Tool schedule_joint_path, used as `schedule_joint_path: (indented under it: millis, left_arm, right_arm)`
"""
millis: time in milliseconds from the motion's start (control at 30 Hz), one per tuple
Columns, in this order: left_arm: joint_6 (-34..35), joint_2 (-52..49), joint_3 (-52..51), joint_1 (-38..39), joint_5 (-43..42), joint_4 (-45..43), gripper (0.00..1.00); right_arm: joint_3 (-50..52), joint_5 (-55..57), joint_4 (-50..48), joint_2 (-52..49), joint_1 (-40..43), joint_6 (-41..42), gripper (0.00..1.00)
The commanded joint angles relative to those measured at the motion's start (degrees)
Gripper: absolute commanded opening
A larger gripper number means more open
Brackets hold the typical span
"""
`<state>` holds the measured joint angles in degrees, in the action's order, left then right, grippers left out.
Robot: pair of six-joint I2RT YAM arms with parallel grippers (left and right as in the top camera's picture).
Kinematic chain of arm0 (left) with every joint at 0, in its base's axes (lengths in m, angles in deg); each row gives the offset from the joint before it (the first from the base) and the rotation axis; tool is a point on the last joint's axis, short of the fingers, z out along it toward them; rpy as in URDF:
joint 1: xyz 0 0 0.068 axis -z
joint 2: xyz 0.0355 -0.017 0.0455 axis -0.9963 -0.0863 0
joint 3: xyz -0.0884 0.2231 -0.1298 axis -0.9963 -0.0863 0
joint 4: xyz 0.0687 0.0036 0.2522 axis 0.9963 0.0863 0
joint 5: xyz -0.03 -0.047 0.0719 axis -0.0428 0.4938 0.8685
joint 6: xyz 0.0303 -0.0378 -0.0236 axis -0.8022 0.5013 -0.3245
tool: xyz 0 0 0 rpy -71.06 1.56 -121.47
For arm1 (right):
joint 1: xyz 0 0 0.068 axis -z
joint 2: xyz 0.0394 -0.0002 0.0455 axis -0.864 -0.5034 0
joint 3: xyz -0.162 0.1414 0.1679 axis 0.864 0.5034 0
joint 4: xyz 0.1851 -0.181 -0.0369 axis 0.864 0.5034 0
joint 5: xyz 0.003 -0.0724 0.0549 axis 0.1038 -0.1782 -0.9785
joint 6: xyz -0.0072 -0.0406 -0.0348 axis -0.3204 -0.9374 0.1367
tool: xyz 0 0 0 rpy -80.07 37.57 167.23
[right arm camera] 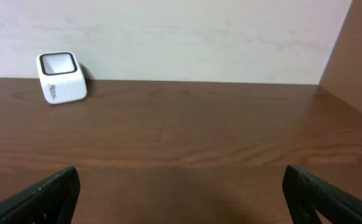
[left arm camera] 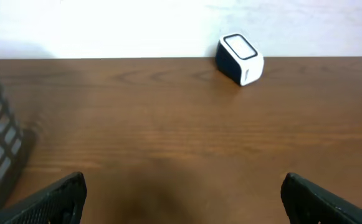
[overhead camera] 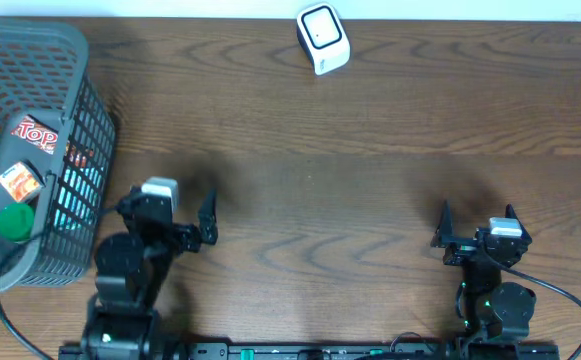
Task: Scan the item barcode
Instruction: 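Reach the left gripper into the basket toward the green-lidded jar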
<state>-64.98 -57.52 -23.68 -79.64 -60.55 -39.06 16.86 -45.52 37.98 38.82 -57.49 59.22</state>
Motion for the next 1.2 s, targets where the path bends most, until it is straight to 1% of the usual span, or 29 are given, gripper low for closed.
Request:
schedule_joint_path:
  millis: [0, 100, 200, 333, 400, 500, 633, 700, 800, 900, 933, 967, 1067, 1133, 1167]
  left_arm:
    - [0.31, -6.29, 8.37, 0.15, -1.7, 2.19, 1.0]
    - [0.28, -11.06, 15.3, 0.15, -2.38, 8.09, 1.0]
    - [0.26, -14.71, 20.13, 0.15, -9.79, 12.59, 1.0]
    - [0.37, -15.28, 20.5, 0.15, -15.45, 11.82, 1.0]
    - [2.01, -15.21, 20.52, 0.13, -16.04, 11.39, 1.0]
    - [6.47, -15.28, 20.57, 0.13, -16.02, 10.56, 1.0]
    - [6.47, -15.72, 23.52, 0.13, -15.98, 10.8, 1.0]
    - [6.25, -16.63, 26.75, 0.13, -15.93, 11.02, 1.0]
    - [5.57, -19.37, 34.77, 0.07, -12.83, 14.99, 0.98]
    - [4.5, -23.87, 45.46, -0.59, -5.92, 22.75, 0.98]
    - [4.5, -25.9, 49.77, -1.07, -3.13, 26.16, 0.98]
    - [4.52, -29.88, 57.61, -2.21, 1.92, 32.5, 0.98]
    - [4.66, -36.87, 70.49, -5.4, 9.73, 42.69, 0.98]
    - [5.22, -41.27, 78.12, -8.61, 12.66, 48.52, 0.98]
    - [5.27, -43.21, 81.4, -10.47, 12.79, 50.9, 0.98]
  right_arm:
    - [0.13, -0.07, 0.17, 0.33, -0.35, -0.46, 0.99]
    - [0.13, -0.07, 0.17, 0.33, -0.35, -0.46, 0.99]
    - [0.13, -0.07, 0.17, 0.33, -0.35, -0.48, 0.99]
    - [0.13, -0.07, 0.17, 0.33, -0.35, -0.48, 0.99]
    - [0.13, -0.07, 0.17, 0.33, -0.35, -0.46, 0.99]
    - [0.13, -0.07, 0.17, 0.33, -0.35, -0.46, 0.99]
    - [0.13, -0.07, 0.17, 0.33, -0.35, -0.46, 0.99]
    - [0.13, -0.09, 0.17, 0.33, -0.35, -0.48, 0.99]
    - [0.13, -0.07, 0.17, 0.33, -0.35, -0.46, 0.99]
    - [0.13, -0.07, 0.17, 0.33, -0.35, -0.46, 0.99]
    - [0.13, -0.09, 0.17, 0.33, -0.35, -0.46, 0.99]
    - [0.13, -0.07, 0.17, 0.33, -0.35, -0.48, 0.99]
    - [0.13, -0.07, 0.17, 0.33, -0.35, -0.48, 0.99]
    - [0.13, -0.07, 0.17, 0.33, -0.35, -0.46, 0.99]
    - [0.13, -0.07, 0.17, 0.33, -0.35, -0.46, 0.99]
